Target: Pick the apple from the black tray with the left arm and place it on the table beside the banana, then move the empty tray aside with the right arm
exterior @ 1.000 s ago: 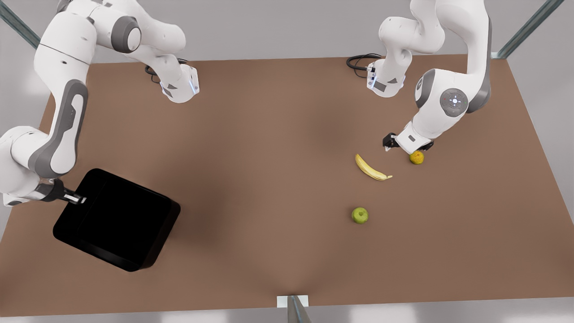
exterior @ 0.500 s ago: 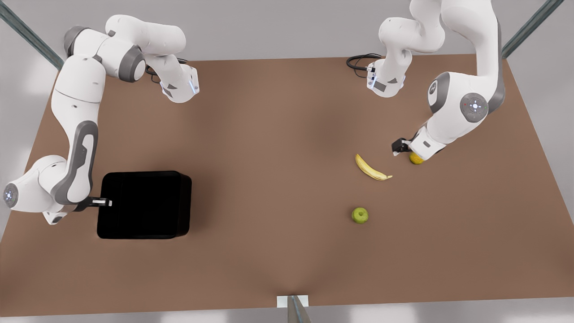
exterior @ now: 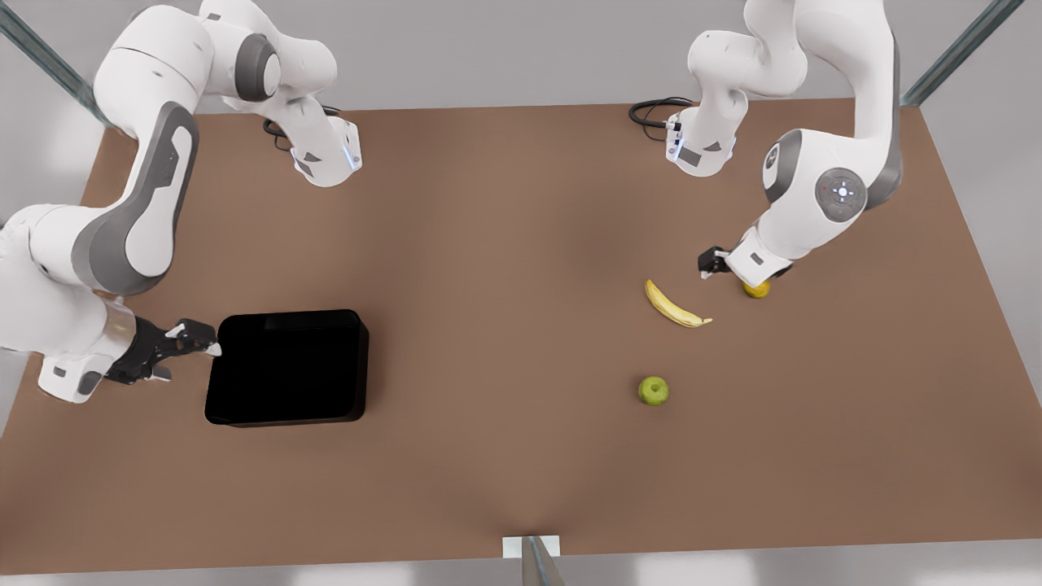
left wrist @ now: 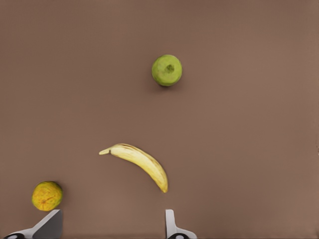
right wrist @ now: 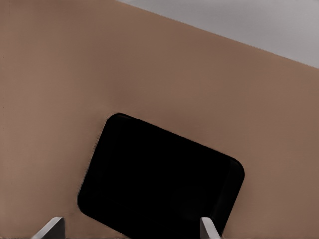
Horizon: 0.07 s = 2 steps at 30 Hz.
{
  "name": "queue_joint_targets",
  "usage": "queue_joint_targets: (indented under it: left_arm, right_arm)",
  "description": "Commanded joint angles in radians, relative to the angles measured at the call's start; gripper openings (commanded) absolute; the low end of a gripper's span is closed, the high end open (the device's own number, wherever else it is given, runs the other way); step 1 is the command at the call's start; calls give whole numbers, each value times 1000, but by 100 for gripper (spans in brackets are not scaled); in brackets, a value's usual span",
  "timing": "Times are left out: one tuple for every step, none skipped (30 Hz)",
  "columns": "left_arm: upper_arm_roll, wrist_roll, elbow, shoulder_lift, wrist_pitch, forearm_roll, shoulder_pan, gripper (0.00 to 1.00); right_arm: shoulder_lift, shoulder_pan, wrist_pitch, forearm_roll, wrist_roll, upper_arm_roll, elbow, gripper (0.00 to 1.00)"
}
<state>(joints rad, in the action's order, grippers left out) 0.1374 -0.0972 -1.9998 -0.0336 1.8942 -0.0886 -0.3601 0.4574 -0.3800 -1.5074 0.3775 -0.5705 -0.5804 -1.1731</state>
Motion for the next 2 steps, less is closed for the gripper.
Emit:
queue_joint_targets:
  left_arm:
    - [-1, -4, 1, 0, -1, 1, 13, 100]
    - [-1, -4, 1, 0, -1, 3, 13, 100]
  right_arm:
    - [-14, -37, 164, -77, 474, 5, 7, 100]
    - [-19, -39, 164, -75, 468, 10, 7, 100]
